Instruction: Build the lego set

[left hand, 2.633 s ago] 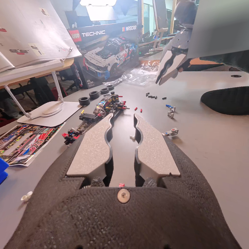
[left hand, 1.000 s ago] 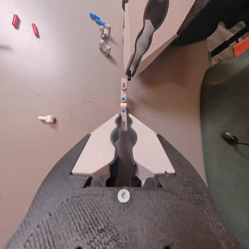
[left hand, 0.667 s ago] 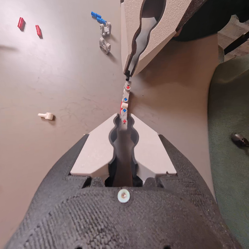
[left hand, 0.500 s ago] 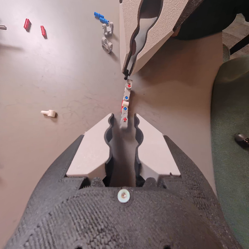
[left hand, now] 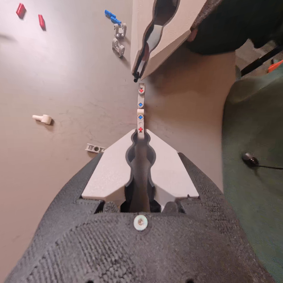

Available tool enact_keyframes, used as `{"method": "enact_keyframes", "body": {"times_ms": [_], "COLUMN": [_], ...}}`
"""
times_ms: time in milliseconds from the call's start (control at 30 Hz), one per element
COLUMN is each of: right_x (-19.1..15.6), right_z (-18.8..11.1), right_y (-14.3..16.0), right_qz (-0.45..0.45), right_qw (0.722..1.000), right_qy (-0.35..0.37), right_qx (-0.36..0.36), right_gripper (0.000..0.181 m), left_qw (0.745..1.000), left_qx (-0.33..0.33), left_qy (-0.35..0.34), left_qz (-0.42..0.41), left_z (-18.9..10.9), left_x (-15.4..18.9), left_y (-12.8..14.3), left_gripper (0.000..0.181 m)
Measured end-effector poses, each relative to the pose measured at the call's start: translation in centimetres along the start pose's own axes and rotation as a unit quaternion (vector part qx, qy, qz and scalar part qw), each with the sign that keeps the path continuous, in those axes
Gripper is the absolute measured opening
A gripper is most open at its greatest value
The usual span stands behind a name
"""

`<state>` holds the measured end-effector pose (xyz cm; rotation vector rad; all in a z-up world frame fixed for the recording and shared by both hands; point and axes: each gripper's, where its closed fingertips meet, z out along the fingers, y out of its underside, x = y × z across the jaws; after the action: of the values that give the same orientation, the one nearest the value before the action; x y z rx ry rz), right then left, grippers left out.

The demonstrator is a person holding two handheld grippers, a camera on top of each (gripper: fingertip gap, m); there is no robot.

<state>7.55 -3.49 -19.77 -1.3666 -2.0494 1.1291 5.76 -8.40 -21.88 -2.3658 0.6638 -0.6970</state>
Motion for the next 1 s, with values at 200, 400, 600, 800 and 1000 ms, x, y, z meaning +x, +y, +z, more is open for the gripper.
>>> {"method": "enact_keyframes", "body": {"times_ms": [200,400,600,800,1000], "right_x": [-1.4,-1.9,-1.7,-3.5,-6.4], "right_z": [-0.2,0.6,1.2,0.4,1.8], "right_y": [-0.6,-0.3,-0.3,-1.6,-0.9], "right_qz": [0.008,0.003,0.0,-0.02,-0.061], "right_qw": [0.999,0.999,0.999,0.998,0.992], "right_qy": [-0.032,-0.037,-0.03,-0.067,-0.098], "right_qx": [0.015,0.003,-0.014,-0.007,-0.048], "right_gripper": [0.004,0.004,0.004,0.003,0.004], "left_qw": [0.999,0.998,0.989,0.979,0.973], "left_qx": [0.0,0.025,0.049,0.056,0.015], "left_qy": [-0.02,-0.062,-0.084,-0.074,-0.015], "left_qz": [-0.041,-0.01,0.11,0.181,0.23], "left_z": [-0.3,-1.4,-2.2,-2.0,-0.2], "left_x": [-0.8,-2.1,-1.9,-2.5,-2.3], "left_y": [0.0,-0.5,-0.7,-1.2,-1.9], "left_gripper": [0.014,0.028,0.03,0.035,0.033]}}
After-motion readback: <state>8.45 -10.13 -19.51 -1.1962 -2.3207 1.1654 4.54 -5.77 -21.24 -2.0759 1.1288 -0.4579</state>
